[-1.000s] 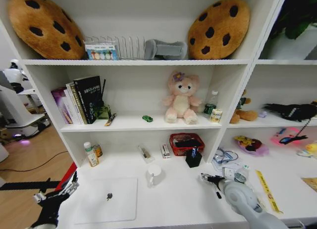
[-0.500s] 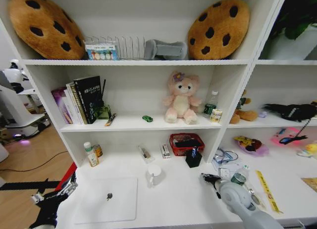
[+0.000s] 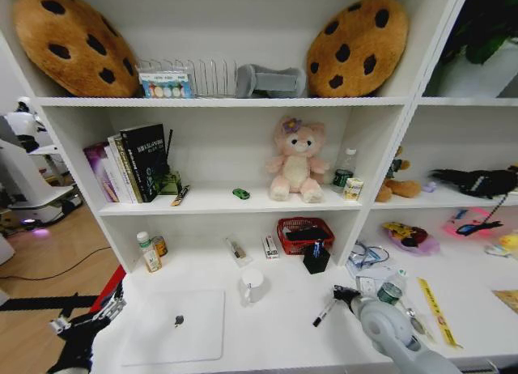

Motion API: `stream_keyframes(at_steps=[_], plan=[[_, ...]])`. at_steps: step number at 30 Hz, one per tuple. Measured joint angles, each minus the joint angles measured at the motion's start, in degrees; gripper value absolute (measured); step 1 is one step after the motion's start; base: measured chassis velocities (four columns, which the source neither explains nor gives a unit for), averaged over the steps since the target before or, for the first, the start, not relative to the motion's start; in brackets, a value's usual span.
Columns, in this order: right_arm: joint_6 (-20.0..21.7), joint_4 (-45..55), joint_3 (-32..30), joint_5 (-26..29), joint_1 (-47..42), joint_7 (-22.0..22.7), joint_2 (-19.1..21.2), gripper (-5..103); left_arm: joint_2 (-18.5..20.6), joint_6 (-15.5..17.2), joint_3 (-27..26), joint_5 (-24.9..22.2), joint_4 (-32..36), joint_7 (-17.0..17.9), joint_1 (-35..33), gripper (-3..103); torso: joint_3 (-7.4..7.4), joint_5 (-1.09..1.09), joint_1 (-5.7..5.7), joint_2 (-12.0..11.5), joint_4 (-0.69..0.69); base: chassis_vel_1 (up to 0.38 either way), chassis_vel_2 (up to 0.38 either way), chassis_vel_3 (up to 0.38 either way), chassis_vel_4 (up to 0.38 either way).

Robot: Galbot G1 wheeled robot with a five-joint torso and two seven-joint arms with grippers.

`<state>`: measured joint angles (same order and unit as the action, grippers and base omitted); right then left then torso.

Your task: Organize the objects on the table.

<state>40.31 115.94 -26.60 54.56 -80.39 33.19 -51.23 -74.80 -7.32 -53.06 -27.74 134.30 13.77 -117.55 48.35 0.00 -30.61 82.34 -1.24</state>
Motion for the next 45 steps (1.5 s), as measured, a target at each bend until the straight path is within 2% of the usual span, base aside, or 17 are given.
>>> stream_keyframes(at_steps=[4, 7, 8, 11, 12, 14, 15, 17, 19, 21, 22, 24, 28, 41, 43, 44, 45], plan=[[0.1, 1.3, -0.1, -0.1, -0.6, 0.4, -0.2, 10, -0.2, -0.2, 0.0, 0.0, -0.1, -0.1, -0.2, 100, 0.00, 0.00, 0.00, 0.0, 0.00, 0.000, 0.000, 0.000, 0.000], [1.3, 5.5, -0.6, 2.6, -1.8, 3.3, -0.9, 27, -0.3, -0.5, -0.1, -0.1, -0.2, -0.2, -0.4, 100, 0.00, 0.00, 0.00, 0.0, 0.00, 0.000, 0.000, 0.000, 0.000], [1.3, 5.5, -0.6, 2.6, -1.8, 3.3, -0.9, 27, -0.3, -0.5, -0.1, -0.1, -0.2, -0.2, -0.4, 100, 0.00, 0.00, 0.00, 0.0, 0.00, 0.000, 0.000, 0.000, 0.000], [1.8, 11.3, -1.0, 9.0, -3.3, 11.6, -1.9, 43, -0.2, -0.6, -0.1, -0.3, -0.4, -0.3, -0.4, 100, 0.00, -0.02, 0.00, 0.0, 0.01, 0.000, 0.000, 0.000, 0.000], [1.8, 11.3, -1.0, 9.0, -3.3, 11.6, -1.9, 43, -0.2, -0.6, -0.1, -0.3, -0.4, -0.3, -0.4, 100, 0.00, -0.02, 0.00, 0.0, 0.01, 0.000, 0.000, 0.000, 0.000], [1.8, 14.8, -1.2, 13.6, -4.7, 17.9, -2.8, 54, -0.1, -0.8, 0.0, -0.3, -0.6, -0.4, -0.3, 100, 0.00, -0.02, 0.00, 0.0, 0.00, 0.000, 0.000, 0.000, 0.000], [1.8, 14.8, -1.2, 13.6, -4.7, 17.9, -2.8, 54, -0.1, -0.8, 0.0, -0.3, -0.6, -0.4, -0.3, 100, 0.00, -0.02, 0.00, 0.0, 0.00, 0.000, 0.000, 0.000, 0.000], [1.8, 17.7, -1.9, 18.2, -6.9, 23.9, -3.7, 65, 0.0, -1.0, 0.2, -0.3, -1.1, -0.5, -0.2, 100, 0.00, -0.02, 0.00, 0.0, 0.00, 0.000, 0.000, 0.000, 0.000], [1.8, 18.1, -2.1, 18.8, -7.5, 24.5, -3.8, 65, 0.1, -1.0, 0.3, -0.3, -1.2, -0.5, -0.2, 100, 0.00, -0.02, 0.00, 0.0, 0.00, 0.000, 0.000, 0.000, 0.000], [1.8, 18.0, -2.8, 19.5, -9.6, 25.6, -4.8, 77, 0.3, -1.1, 0.8, -0.3, -1.4, -0.5, 0.1, 100, -0.01, -0.01, 0.00, 0.0, -0.02, 0.000, 0.000, 0.000, 0.000], [1.8, 18.0, -2.8, 19.5, -9.6, 25.6, -4.8, 77, 0.3, -1.1, 0.8, -0.3, -1.4, -0.5, 0.1, 100, -0.01, -0.01, 0.00, 0.0, -0.02, 0.000, 0.000, 0.000, 0.000], [1.8, 16.9, -2.8, 20.4, -9.4, 25.9, -5.7, 88, 0.4, -1.1, 1.1, -0.2, -1.4, -0.5, 0.3, 100, 0.00, 0.00, 0.00, 0.0, -0.01, 0.000, 0.000, 0.000, 0.000], [1.9, 15.2, -1.6, 20.6, -7.5, 25.6, -7.0, 99, 0.7, -1.1, 0.9, -0.3, -1.1, -0.6, 0.1, 100, 0.00, -0.01, 0.00, 0.0, 0.02, 0.000, 0.000, 0.000, 0.000], [1.6, 10.9, 0.6, 17.4, -5.4, 23.1, -9.8, 103, 1.6, -1.6, -0.4, -0.8, -0.9, -0.7, -0.8, 100, 0.00, 0.00, 0.00, 0.0, 0.00, 0.000, 0.000, 0.000, 0.000], [1.6, 10.6, 0.6, 17.1, -5.3, 23.0, -9.8, 100, 1.5, -1.5, -0.2, -0.7, -0.9, -0.7, -0.7, 100, 0.00, -0.01, 0.00, 0.0, 0.00, 0.000, 0.000, 0.000, 0.000], [1.6, 10.3, 0.7, 16.6, -5.1, 22.7, -9.6, 90, 1.5, -1.4, 0.0, -0.5, -0.9, -0.7, -0.4, 100, 0.00, -0.01, 0.00, 0.0, 0.00, 0.000, 0.000, 0.000, 0.000], [1.7, 10.2, 0.8, 16.3, -5.0, 22.5, -9.5, 90, 1.4, -1.4, 0.1, -0.5, -0.9, -0.7, -0.3, 100, 0.00, 0.00, 0.00, 0.0, 0.00, 0.000, 0.000, 0.000, 0.000]])
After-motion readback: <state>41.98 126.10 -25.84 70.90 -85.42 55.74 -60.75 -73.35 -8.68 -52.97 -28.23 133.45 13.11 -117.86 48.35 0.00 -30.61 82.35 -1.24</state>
